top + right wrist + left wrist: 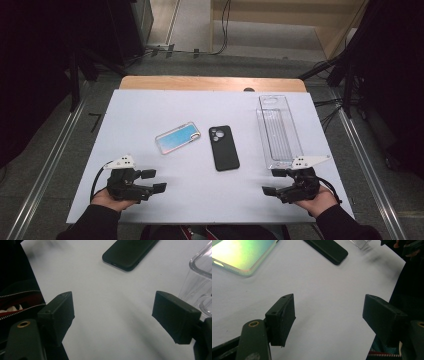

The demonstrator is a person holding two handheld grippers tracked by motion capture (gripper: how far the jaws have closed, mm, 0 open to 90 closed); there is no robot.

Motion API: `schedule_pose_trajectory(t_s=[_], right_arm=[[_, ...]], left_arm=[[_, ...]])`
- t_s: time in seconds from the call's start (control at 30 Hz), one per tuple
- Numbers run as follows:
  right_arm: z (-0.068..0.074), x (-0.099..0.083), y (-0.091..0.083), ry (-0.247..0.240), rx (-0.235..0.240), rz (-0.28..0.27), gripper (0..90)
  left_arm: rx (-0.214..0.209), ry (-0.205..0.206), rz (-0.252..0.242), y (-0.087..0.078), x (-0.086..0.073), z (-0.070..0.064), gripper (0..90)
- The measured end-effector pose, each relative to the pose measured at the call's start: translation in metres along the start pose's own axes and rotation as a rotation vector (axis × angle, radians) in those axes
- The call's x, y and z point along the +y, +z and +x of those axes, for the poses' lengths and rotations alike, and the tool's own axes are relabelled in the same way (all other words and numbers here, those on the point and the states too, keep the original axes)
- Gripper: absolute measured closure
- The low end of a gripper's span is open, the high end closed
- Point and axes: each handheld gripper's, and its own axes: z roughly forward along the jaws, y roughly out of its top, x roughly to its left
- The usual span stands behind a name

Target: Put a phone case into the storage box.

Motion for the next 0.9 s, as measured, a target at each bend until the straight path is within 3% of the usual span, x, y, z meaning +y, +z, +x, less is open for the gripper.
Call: schedule_pose_trajectory(t_s=[0.23, 0.9], right_arm=[[-0.0012, 0.0001, 0.0005, 0.0, -0.001, 0.006, 16.1], [-0.0076, -0.0005, 0.0046, 0.013, -0.005, 0.025, 17.5]], left_arm=[[-0.007, 0.014, -0.006, -0.001, 0.0009, -0.0007, 26.2], [0.009, -0.007, 0.011, 0.0018, 0.0045, 0.0056, 26.2]])
